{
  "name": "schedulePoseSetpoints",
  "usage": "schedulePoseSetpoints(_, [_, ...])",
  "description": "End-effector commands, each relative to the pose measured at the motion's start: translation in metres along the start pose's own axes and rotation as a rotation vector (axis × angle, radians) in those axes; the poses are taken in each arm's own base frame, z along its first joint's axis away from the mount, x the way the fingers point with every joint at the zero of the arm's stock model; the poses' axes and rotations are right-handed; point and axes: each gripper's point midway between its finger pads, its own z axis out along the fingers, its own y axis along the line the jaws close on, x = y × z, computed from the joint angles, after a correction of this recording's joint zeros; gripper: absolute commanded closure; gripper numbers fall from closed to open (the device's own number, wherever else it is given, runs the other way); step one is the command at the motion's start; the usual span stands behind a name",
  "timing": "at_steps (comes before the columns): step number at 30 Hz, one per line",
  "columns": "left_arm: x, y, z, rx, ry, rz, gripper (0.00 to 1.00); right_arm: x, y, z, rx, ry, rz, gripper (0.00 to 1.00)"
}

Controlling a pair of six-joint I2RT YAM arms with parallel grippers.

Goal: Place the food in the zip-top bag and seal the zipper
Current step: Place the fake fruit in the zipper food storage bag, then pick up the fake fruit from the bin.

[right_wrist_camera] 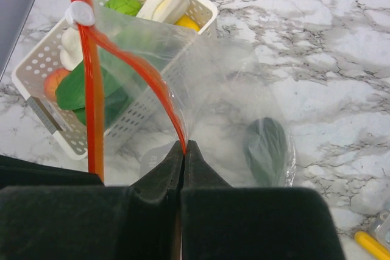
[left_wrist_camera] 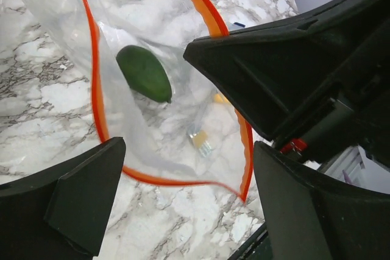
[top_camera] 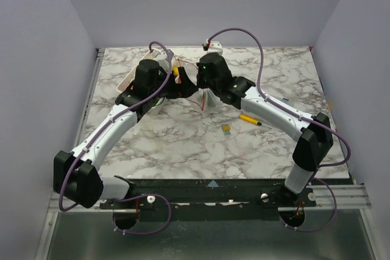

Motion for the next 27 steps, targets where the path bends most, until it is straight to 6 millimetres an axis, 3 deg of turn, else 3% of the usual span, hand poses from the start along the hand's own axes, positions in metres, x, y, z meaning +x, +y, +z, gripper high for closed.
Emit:
schedulePoseSetpoints(1, [-0.024,-0.021,-0.039,0.072,-0.056,0.071,0.13,0.005,-0.005,0.002,0.029,0.019,0.011,0.99])
schedulePoseSetpoints(6, [-0.034,-0.006,-0.072,0.039,-0.113,0.082,0.12,0.008,-0.017,-0.005,0.057,0.018,-0.001,1.0])
schedulePoseSetpoints(11, [-0.037,0.033,-0.085,-0.078,-0.137,0.058,0.1,0.008,-0.027,-0.014,0.074,0.003,-0.037,0.99])
schedulePoseSetpoints(18, [-0.045,0.114,-0.089,-0.334,-0.142,0.001,0.1,0.004,-0.038,-0.022,0.087,-0.031,-0.082,0.99])
schedulePoseSetpoints(27, [-0.053,0.215,-0.089,-0.642,-0.072,-0.179,0.2,0.003,-0.041,-0.021,0.078,-0.044,-0.144,0.99])
